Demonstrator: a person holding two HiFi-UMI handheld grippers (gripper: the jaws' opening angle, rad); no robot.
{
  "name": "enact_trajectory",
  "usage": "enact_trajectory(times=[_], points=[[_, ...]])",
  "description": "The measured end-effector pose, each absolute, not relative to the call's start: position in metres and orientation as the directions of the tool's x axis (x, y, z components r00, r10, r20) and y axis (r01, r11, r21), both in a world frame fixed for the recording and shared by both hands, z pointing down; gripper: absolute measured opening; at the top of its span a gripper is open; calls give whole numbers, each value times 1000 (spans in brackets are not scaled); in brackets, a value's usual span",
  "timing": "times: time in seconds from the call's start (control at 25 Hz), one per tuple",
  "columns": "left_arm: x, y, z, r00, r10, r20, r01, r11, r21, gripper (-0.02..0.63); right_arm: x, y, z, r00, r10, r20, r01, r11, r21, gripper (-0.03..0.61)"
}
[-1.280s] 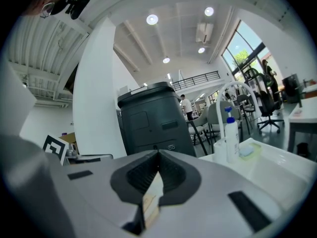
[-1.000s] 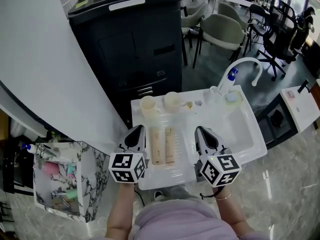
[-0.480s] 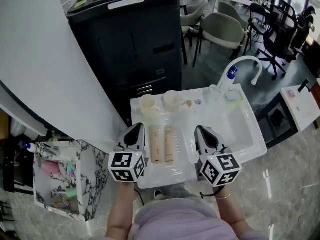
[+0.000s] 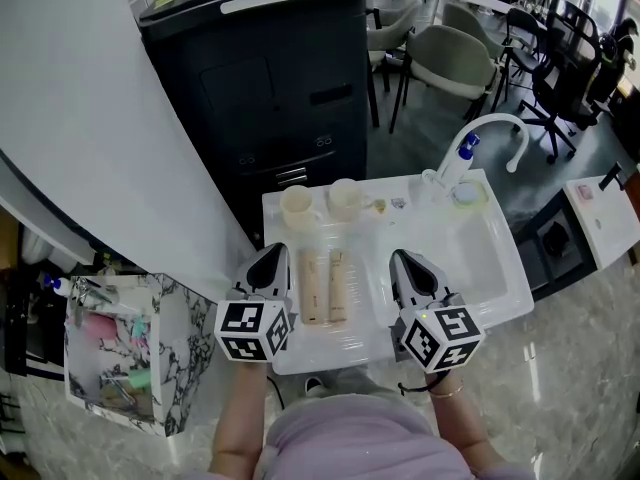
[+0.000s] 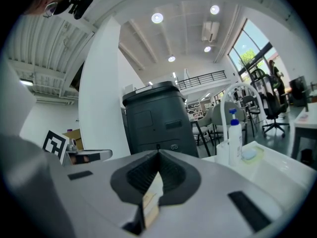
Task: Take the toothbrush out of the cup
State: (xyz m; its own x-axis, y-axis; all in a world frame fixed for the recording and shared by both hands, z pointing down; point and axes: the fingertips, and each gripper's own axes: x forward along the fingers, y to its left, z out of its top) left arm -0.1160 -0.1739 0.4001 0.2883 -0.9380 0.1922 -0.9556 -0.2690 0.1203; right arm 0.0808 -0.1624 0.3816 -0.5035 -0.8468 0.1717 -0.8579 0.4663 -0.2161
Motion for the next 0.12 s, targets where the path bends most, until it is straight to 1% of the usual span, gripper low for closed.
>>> enact_trajectory(times=[0.12], points=[[-116,-173,402,291,-936,197,-955,-272,121,2,79,-162,381,-509,-844,167,-854,473,-215,3]])
